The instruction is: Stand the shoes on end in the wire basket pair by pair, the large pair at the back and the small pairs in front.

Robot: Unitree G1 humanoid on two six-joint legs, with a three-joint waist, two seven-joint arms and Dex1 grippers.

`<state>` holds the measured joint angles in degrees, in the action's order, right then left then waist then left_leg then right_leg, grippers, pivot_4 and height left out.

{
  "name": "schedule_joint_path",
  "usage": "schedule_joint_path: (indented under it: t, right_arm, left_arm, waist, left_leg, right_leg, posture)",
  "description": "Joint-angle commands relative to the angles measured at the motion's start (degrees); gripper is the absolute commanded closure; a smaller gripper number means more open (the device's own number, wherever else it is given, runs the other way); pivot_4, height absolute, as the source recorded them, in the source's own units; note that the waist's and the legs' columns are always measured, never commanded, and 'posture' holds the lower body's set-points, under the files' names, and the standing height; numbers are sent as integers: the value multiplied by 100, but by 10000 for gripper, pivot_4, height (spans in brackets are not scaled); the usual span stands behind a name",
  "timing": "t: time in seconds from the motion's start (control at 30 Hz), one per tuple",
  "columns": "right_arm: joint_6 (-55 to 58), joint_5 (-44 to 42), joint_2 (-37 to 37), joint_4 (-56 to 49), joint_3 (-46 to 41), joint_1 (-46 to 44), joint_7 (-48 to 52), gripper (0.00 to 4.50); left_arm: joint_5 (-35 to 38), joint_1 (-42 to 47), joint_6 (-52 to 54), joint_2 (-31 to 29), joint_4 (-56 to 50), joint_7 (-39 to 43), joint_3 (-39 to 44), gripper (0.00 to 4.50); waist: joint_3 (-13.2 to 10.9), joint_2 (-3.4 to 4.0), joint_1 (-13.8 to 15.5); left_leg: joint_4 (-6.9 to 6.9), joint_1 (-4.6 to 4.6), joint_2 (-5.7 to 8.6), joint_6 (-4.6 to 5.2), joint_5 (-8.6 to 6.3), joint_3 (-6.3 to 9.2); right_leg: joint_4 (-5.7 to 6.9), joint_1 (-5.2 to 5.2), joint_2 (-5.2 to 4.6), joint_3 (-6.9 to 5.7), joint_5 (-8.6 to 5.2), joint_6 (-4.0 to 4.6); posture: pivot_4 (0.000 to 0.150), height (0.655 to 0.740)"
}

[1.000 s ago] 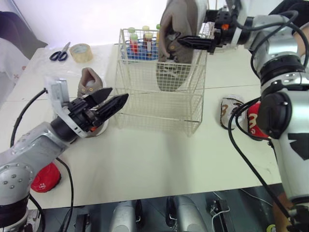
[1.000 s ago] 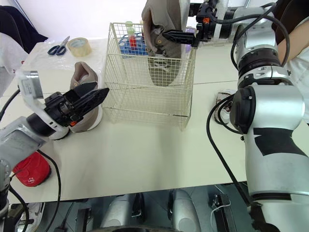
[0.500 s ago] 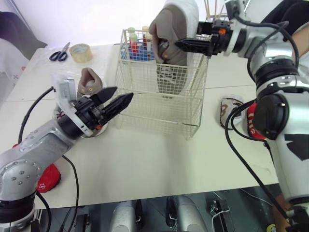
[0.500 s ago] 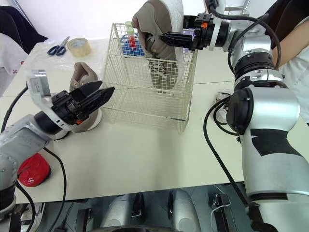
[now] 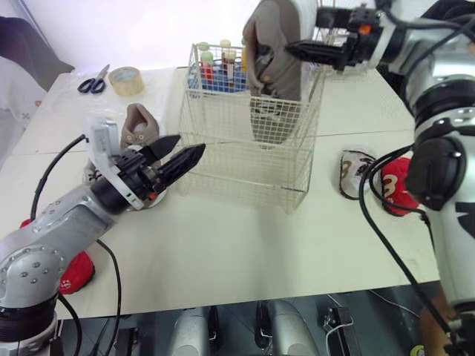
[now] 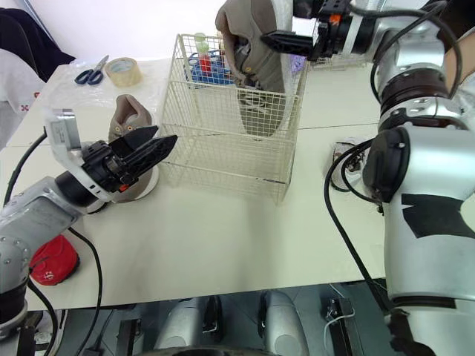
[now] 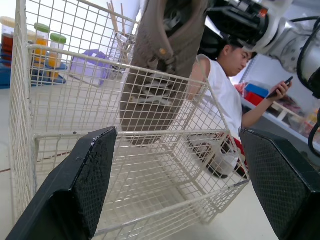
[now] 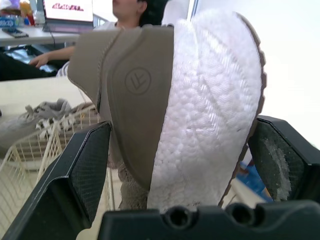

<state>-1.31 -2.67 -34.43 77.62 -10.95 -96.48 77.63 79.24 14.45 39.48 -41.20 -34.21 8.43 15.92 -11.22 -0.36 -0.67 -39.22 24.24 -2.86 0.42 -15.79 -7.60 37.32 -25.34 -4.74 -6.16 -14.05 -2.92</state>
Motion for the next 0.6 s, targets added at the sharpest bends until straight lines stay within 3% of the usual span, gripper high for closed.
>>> schedule_joint_path:
  t: [0.03,0.33,0.6]
  right_arm:
    - [423,-320,-303,-307,-243,-312,347,1076]
    - [580,-462,-450,-390,-360,50,94,1076]
    - [777,-646,-848,-1076,-320,337,520,1076]
  left_arm:
    - [-51,111,-27,21,-47,64,18,4251]
    - [-218,306,10,164,105,170,-138,4251]
    - [91,120,78,-172,-69,23,390,4251]
  waist:
    - [0,-1,0]
    - [1,0,-27]
    - [2,-2,-13]
  left_leg:
    - [0,0,1,0,0,0]
    - [1,-38,-1,-2,1,-5]
    - [1,-39,-1,-2,1,-3]
  right_leg:
    - [0,1,0,0,0,0]
    - [12,28,1,4,0,0]
    - [10,29,-1,7,0,0]
  posture:
    - [1500,7400]
    - [1500,7400]
    - [1500,7400]
